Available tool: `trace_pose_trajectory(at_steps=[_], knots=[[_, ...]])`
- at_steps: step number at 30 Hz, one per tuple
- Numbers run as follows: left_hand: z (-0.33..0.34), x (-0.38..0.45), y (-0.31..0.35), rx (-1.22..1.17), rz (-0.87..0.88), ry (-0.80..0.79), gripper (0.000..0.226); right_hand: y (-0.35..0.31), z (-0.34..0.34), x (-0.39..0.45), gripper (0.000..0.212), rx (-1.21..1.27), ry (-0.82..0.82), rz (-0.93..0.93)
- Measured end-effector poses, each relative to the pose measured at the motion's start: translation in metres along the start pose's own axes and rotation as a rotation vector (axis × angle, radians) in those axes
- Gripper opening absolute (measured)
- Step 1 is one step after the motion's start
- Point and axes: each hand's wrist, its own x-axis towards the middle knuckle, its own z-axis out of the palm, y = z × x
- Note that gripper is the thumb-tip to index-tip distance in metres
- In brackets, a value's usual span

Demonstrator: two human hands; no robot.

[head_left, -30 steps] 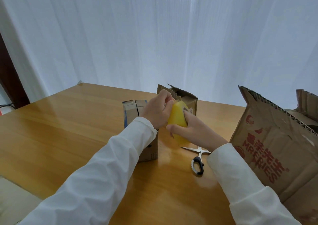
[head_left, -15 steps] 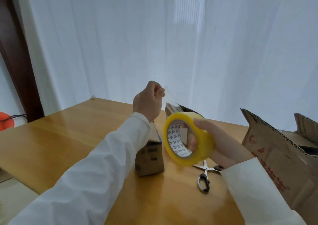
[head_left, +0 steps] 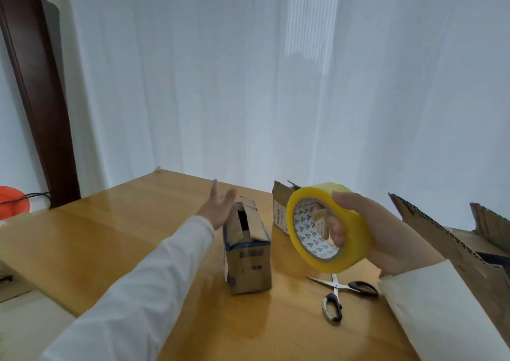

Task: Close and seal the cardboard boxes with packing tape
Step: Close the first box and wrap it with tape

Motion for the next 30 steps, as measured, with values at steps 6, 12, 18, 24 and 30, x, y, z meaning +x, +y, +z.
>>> trace_pose_trajectory(at_steps=[6, 12, 18, 24, 30], knots=[[0.009, -0.012, -0.011, 0.404, 0.083, -0.001, 0.046, -0.019, -0.022, -0.007, 0.056, -0.085, -0.013, -0.05], [0.012, -0.051, 0.024, 0.729, -0.034, -0.085, 0.074, -0.025, -0.023, 0.0, 0.062, 0.144, -0.086, -0.158], [-0.01, -0.054, 0.02, 0.397, 0.108, -0.113, 0.05, -0.019, -0.02, 0.005, 0.053, 0.315, -0.157, -0.172], [-0.01, -0.054, 0.024, -0.015, 0.2, 0.052, 0.027, 0.009, 0.01, 0.022, 0.043, 0.515, -0.154, -0.154], [0.008, -0.067, 0.027, -0.418, -0.108, -0.128, 0.059, 0.065, 0.021, 0.03, 0.061, 0.28, -0.143, -0.149]])
